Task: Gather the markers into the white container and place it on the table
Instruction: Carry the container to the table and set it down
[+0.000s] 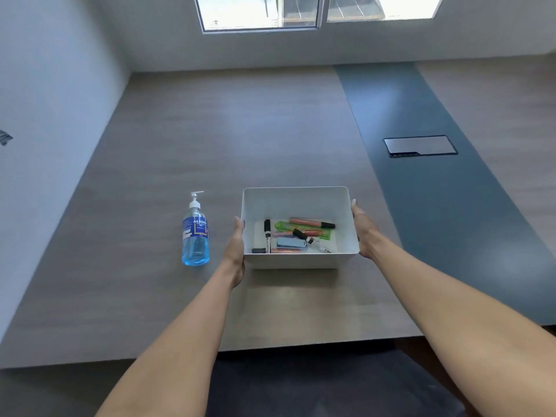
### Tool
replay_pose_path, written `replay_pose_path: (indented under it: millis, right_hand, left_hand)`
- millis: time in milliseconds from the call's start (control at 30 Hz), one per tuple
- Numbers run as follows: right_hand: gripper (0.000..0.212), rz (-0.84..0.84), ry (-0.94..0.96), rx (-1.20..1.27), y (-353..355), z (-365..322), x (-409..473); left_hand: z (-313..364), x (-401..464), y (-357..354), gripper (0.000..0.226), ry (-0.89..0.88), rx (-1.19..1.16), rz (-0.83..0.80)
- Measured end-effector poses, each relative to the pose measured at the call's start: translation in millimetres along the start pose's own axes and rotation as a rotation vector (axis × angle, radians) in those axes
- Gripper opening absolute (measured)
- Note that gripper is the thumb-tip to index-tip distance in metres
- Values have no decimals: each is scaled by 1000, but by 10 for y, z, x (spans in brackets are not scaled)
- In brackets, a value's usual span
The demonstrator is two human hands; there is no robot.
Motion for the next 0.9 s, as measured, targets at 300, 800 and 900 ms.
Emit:
replay_pose_path:
  millis: [300,800,900]
  right_hand:
    - [64,97,86,-130,-223,-244,-649]
    - [78,30,101,-385,-533,-544,-696]
    - [79,14,144,-401,-537,-562,-714]
  left_hand:
    - [113,28,20,65,10,157,65]
    - [525,-56,-71,73,30,486,-186]
    - [557,-26,-55,106,-37,517,-174]
Point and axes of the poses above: each hand's wrist, its own x-axis towards the middle knuckle, its own y-axis out of the back of the hand, z = x × y, the point moved 10 cm from there along x, towards the middle knuckle, and after that the axes turned 12 degrees about -y, right-handed, at the moved point
